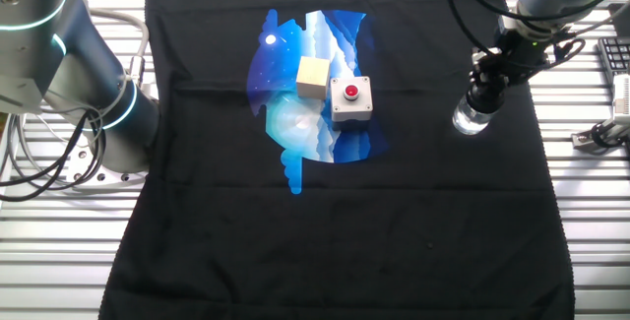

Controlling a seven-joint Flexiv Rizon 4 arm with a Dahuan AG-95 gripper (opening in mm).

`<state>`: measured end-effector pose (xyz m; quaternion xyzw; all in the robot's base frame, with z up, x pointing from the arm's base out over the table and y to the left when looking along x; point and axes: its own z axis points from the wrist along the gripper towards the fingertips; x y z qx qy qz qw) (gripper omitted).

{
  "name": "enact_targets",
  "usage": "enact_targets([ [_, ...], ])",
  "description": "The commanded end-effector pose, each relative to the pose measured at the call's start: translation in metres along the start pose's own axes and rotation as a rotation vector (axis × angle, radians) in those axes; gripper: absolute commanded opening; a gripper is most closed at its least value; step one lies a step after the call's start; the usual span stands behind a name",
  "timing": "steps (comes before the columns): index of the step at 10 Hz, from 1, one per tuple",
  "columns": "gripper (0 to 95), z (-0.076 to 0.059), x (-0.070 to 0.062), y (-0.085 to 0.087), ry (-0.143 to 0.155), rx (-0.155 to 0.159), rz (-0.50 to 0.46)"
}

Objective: Screw the lid onto the jar

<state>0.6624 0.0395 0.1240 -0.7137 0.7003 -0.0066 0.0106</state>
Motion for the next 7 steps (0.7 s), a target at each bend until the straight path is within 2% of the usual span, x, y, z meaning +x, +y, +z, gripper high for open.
enact_targets([
  [1, 0.0, 0.0002, 0.0000, -0.0011, -0.002, 0.005, 0.014],
  [7, 0.0, -0.0001, 0.0010, -0.0008, -0.006, -0.008, 0.123],
])
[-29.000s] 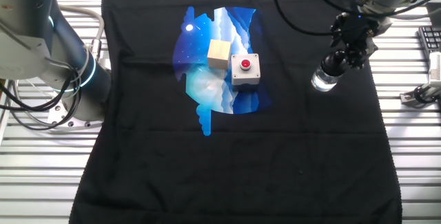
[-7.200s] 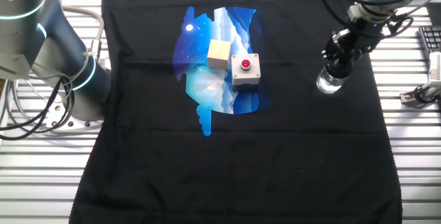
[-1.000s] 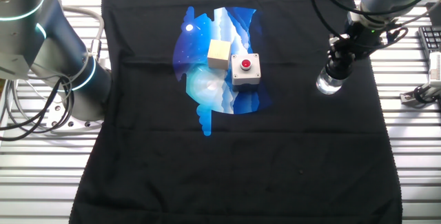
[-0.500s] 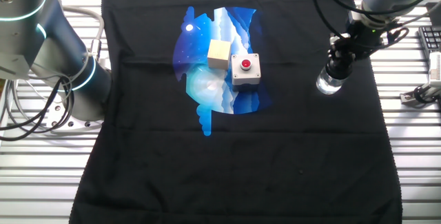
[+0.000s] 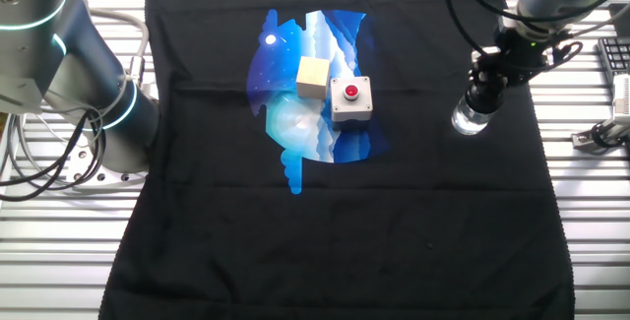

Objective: Screw the lid onto the jar

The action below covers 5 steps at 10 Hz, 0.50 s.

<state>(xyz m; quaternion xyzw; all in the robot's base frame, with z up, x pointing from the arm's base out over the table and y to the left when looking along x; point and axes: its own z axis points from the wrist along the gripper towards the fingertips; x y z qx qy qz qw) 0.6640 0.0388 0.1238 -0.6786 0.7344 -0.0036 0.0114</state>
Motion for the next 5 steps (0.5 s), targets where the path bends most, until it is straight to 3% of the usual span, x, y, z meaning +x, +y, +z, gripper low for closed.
enact_targets([
  [1, 0.0, -0.0006, 0.0008, 0.0008, -0.002, -0.006, 0.042],
  [5, 0.0, -0.0007, 0.0010, 0.0009, -0.010, -0.004, 0.107],
])
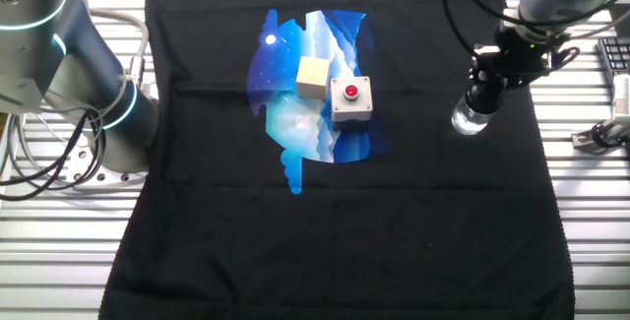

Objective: Screw the lid onto the jar

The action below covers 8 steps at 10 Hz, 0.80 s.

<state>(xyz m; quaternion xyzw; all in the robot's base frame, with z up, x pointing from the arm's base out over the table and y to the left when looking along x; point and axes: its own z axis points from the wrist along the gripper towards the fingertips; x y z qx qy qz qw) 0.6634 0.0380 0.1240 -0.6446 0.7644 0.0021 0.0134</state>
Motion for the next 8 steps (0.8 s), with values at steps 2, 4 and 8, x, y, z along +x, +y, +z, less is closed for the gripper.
enact_targets([
  [2, 0.0, -0.0005, 0.0001, 0.0002, 0.010, 0.005, 0.046],
  [4, 0.0, -0.0002, 0.0001, 0.0001, 0.005, 0.003, 0.087],
  [8, 0.0, 0.0001, 0.0000, -0.0002, 0.004, 0.004, 0.166],
])
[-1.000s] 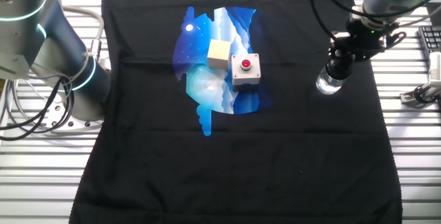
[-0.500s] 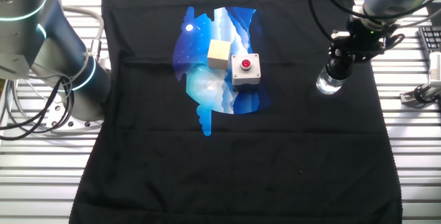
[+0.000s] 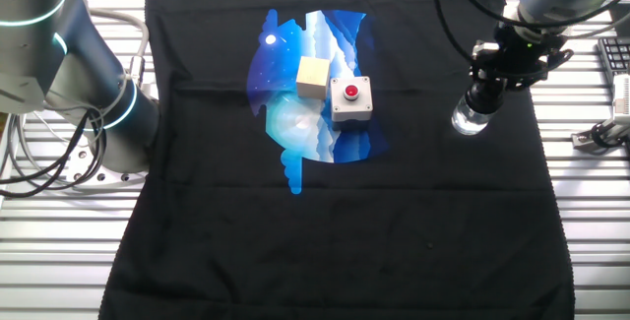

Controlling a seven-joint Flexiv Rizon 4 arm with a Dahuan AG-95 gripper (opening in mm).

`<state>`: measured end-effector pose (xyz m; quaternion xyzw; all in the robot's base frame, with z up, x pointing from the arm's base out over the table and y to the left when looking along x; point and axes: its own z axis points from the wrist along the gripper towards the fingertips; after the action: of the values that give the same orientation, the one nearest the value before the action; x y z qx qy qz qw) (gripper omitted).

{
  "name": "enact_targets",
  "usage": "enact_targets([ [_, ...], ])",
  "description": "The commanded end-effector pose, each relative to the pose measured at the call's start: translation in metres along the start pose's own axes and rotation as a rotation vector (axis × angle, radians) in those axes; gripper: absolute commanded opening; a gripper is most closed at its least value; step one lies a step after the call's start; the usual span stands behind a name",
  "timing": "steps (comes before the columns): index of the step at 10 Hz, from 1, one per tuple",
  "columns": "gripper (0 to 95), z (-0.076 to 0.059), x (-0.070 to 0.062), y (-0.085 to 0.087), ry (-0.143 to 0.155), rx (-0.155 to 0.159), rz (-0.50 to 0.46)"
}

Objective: Screw the lid onto the jar

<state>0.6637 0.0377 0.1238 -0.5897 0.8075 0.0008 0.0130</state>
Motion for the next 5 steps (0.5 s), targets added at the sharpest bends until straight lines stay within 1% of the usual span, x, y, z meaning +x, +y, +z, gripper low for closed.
enact_targets([
  [1, 0.0, 0.0000, -0.0001, 0.0001, 0.000, 0.001, 0.042],
  [3, 0.0, 0.0001, 0.0000, 0.0001, -0.003, 0.000, 0.097],
  [4, 0.0, -0.0001, 0.0004, 0.0001, -0.005, -0.001, 0.145],
  [5, 0.0, -0.0002, 0.0006, 0.0001, -0.006, -0.002, 0.173],
])
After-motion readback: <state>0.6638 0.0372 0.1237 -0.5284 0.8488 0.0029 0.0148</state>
